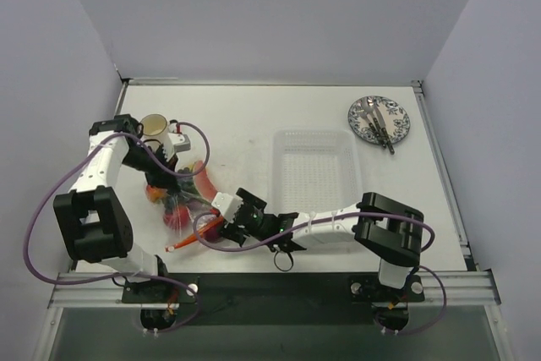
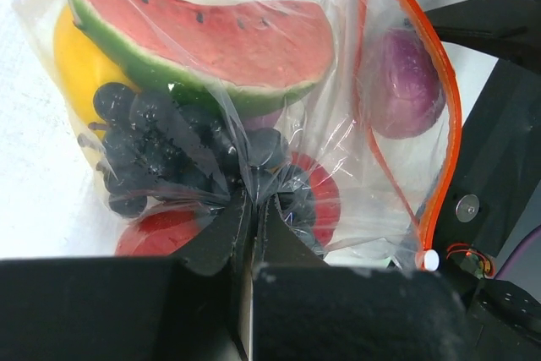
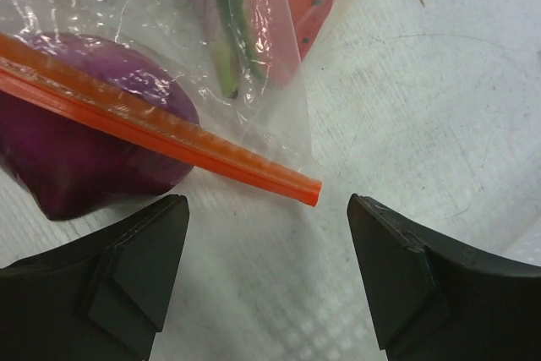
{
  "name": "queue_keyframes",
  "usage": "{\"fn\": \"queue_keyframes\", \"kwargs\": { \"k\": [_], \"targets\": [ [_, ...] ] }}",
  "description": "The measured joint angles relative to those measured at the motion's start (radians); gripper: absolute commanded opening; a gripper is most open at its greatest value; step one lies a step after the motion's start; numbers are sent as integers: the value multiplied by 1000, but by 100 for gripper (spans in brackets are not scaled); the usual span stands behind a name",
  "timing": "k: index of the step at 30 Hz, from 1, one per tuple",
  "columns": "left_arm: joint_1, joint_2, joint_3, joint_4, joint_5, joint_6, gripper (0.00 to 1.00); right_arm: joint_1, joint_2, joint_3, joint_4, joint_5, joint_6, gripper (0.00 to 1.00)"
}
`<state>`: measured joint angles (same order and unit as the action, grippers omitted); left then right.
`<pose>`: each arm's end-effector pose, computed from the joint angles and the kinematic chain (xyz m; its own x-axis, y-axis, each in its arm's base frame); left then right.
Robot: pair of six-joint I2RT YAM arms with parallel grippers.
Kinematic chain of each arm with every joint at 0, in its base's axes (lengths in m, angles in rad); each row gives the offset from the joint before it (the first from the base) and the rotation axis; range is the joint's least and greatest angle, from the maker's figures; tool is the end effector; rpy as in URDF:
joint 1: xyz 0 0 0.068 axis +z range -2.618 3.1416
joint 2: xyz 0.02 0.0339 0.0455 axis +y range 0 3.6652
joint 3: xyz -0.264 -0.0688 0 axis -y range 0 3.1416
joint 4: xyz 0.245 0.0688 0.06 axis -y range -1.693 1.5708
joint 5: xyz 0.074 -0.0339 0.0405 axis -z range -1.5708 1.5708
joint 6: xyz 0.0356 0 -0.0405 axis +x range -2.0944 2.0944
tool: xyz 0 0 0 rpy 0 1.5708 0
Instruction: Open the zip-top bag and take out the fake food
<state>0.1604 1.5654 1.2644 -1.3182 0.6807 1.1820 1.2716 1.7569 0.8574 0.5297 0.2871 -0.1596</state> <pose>0.2656 0.0203 0.2606 -0.5164 0.6449 -0.5633 0.8540 0.4366 -0.2831 0.1184 0.3497 0.1793 0.0281 -0.4260 -0.9043 -0.8449 0.4733 -0.2492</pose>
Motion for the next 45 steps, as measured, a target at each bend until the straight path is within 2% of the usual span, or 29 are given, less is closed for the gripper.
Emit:
{"fn": "queue_keyframes", "kwargs": {
  "k": [4, 9, 13, 21, 30, 35, 45],
  "targets": [
    [0, -2, -42, 15, -29, -28, 0, -18, 11, 3, 5, -84, 8, 80],
    [-6, -15, -149, 119, -101, -126, 0, -29, 8, 3, 4, -230, 30, 84],
    [-19, -36, -201, 192, -140, -211, 0, -45, -24, -3, -37, -361, 56, 100],
    [-42, -55, -235, 290, -184, -363, 0, -109, -113, 16, -132, -556, 109, 100],
    [-56, -58, -248, 334, -210, -467, 0, -138, -111, 58, -266, -699, 196, 89],
    [-57, -47, -244, 336, -210, -491, 0, -174, -74, 126, -288, -778, 217, 100],
    [-57, -34, -234, 340, -219, -561, 0, -179, 74, 220, -283, -858, 211, 100]
  ]
}}
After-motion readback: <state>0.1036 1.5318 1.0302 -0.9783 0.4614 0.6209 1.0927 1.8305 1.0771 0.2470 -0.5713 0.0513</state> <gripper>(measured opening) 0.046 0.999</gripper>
